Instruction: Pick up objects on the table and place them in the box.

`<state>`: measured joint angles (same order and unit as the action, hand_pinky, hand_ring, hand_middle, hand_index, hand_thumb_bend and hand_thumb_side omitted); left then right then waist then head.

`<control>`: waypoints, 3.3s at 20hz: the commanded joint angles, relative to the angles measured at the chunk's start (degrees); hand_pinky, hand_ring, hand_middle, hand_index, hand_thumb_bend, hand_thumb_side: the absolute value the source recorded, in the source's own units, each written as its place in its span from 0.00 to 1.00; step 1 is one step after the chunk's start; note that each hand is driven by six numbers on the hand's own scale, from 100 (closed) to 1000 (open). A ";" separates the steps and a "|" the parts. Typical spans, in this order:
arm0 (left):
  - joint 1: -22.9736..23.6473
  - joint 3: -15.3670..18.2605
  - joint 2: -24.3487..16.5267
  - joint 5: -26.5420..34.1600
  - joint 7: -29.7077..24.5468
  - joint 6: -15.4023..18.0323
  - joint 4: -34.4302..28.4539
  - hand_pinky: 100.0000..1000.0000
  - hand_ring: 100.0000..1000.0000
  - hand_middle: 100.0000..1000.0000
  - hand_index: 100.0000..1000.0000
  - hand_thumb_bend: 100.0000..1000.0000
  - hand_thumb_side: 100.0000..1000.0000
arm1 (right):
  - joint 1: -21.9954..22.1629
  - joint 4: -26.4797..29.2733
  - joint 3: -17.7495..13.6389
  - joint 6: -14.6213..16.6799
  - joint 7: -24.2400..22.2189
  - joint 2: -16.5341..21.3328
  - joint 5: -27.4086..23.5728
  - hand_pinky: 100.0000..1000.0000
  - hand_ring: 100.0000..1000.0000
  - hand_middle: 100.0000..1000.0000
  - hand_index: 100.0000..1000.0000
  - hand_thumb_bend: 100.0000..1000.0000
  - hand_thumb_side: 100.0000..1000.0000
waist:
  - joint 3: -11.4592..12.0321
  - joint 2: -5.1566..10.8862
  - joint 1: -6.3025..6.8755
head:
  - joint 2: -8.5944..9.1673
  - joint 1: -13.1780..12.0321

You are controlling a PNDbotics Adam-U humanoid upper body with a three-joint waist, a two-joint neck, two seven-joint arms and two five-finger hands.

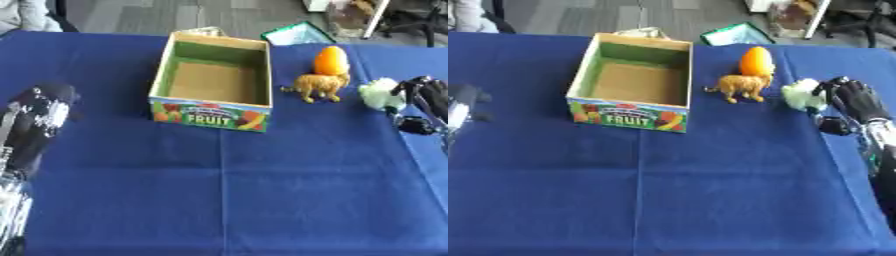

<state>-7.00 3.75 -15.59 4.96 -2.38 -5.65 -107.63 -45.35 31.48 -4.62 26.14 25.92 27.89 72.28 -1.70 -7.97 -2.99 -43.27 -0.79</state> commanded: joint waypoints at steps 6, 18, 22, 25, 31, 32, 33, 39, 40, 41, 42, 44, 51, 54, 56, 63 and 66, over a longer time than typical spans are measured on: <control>-0.25 0.53 -0.48 0.01 0.07 0.06 -0.91 0.55 0.72 0.52 0.63 0.23 0.41 | -0.75 1.10 -0.56 0.27 5.39 1.39 -3.32 0.28 0.35 0.14 0.25 0.00 0.00 | -0.12 0.60 0.02 | -0.22 -0.15; -0.23 0.55 -0.51 0.01 0.07 0.07 -0.91 0.55 0.72 0.52 0.63 0.23 0.41 | -1.85 5.91 0.33 3.84 5.76 1.38 -8.63 0.27 0.33 0.11 0.23 0.00 0.00 | -0.18 0.65 -0.01 | -0.18 -0.21; -0.21 0.54 -0.51 0.02 0.05 0.07 -0.91 0.55 0.72 0.52 0.63 0.23 0.41 | -3.13 9.03 1.13 5.55 3.40 0.92 -11.36 0.27 0.33 0.11 0.23 0.00 0.00 | -0.14 0.70 -0.02 | -0.11 -0.19; -0.21 0.51 -0.52 0.04 0.01 0.07 -0.91 0.55 0.72 0.52 0.63 0.23 0.41 | -4.43 11.19 1.86 6.55 1.43 0.13 -13.14 0.27 0.33 0.11 0.23 0.00 0.00 | -0.08 0.73 -0.02 | -0.11 -0.17; -0.25 0.41 -0.47 0.10 -0.12 0.08 -0.89 0.55 0.72 0.52 0.63 0.23 0.41 | -7.61 13.90 3.48 8.43 -2.23 -3.01 -15.16 0.27 0.33 0.11 0.23 0.00 0.00 | 0.13 0.80 0.10 | -0.02 -0.15; -0.26 0.39 -0.46 0.12 -0.14 0.09 -0.90 0.55 0.72 0.52 0.63 0.23 0.41 | -8.17 14.21 3.77 8.65 -2.80 -3.78 -15.23 0.27 0.33 0.11 0.23 0.00 0.00 | 0.17 0.80 0.13 | -0.03 -0.12; -0.27 0.36 -0.45 0.13 -0.16 0.09 -0.90 0.55 0.72 0.52 0.63 0.23 0.41 | -8.66 14.46 4.01 8.85 -3.33 -4.55 -15.25 0.27 0.33 0.11 0.23 0.00 0.00 | 0.22 0.81 0.15 | -0.04 -0.06; -0.49 0.16 -0.34 0.27 -0.37 0.12 -0.89 0.55 0.72 0.52 0.63 0.23 0.41 | -11.53 14.81 5.50 10.72 -5.57 -9.61 -13.33 0.28 0.34 0.12 0.23 0.00 0.00 | 0.68 0.79 0.35 | 0.08 0.37; -0.54 0.10 -0.29 0.31 -0.43 0.11 -0.89 0.55 0.72 0.52 0.63 0.23 0.41 | -11.95 14.68 5.76 11.05 -5.85 -10.52 -12.63 0.28 0.34 0.13 0.24 0.00 0.00 | 0.81 0.77 0.40 | 0.12 0.50; -0.58 0.04 -0.26 0.33 -0.49 0.11 -0.89 0.55 0.72 0.52 0.63 0.23 0.41 | -12.27 14.50 5.91 11.33 -6.07 -11.30 -11.86 0.28 0.35 0.13 0.24 0.00 0.00 | 0.91 0.76 0.44 | 0.16 0.60; -0.62 -0.01 -0.22 0.35 -0.55 0.12 -0.89 0.55 0.72 0.52 0.63 0.23 0.41 | -12.58 14.28 6.06 11.61 -6.27 -12.13 -11.04 0.28 0.35 0.13 0.24 0.00 0.00 | 1.05 0.73 0.50 | 0.22 0.77; -0.77 -0.11 -0.14 0.43 -0.65 0.13 -0.91 0.55 0.72 0.52 0.63 0.23 0.41 | -13.03 13.66 6.07 12.04 -6.55 -13.88 -9.42 0.29 0.35 0.13 0.25 0.00 0.00 | 1.37 0.69 0.63 | 0.32 1.09; -1.35 -0.54 0.17 0.71 -1.09 0.15 -0.93 0.55 0.71 0.52 0.63 0.23 0.41 | -13.86 11.54 6.06 13.75 -7.46 -18.93 -4.26 0.33 0.38 0.16 0.27 0.00 0.00 | 2.45 0.38 1.17 | 0.81 2.13; -1.58 -0.71 0.28 0.82 -1.29 0.21 -0.97 0.55 0.71 0.52 0.63 0.23 0.41 | -13.87 10.86 6.24 14.75 -8.24 -20.70 -2.14 0.36 0.40 0.18 0.29 0.00 0.00 | 2.94 0.25 1.47 | 0.96 2.63; -1.68 -0.75 0.31 0.87 -1.32 0.24 -0.99 0.55 0.71 0.52 0.63 0.23 0.41 | -13.75 10.42 6.31 15.46 -8.90 -21.90 -0.90 0.38 0.41 0.19 0.30 0.00 0.00 | 3.16 0.19 1.63 | 1.06 2.90; -1.77 -0.81 0.49 0.90 -1.44 0.24 -0.97 0.55 0.71 0.52 0.63 0.23 0.41 | -13.44 10.38 6.88 18.51 -12.22 -23.69 2.56 0.48 0.50 0.41 0.58 0.38 0.18 | 3.13 0.07 1.86 | 1.16 3.08; -1.68 -0.77 0.49 0.85 -1.41 0.22 -0.95 0.55 0.71 0.52 0.63 0.23 0.41 | -13.40 10.80 6.57 18.47 -12.39 -23.26 2.55 0.52 0.56 0.55 0.74 0.42 0.37 | 2.90 0.07 1.83 | 1.15 2.95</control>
<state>-8.10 2.95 -14.60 5.59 -3.63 -5.48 -107.63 -57.64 41.10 2.15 44.53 13.78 3.79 74.28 1.18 -8.57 -1.46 -42.71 2.17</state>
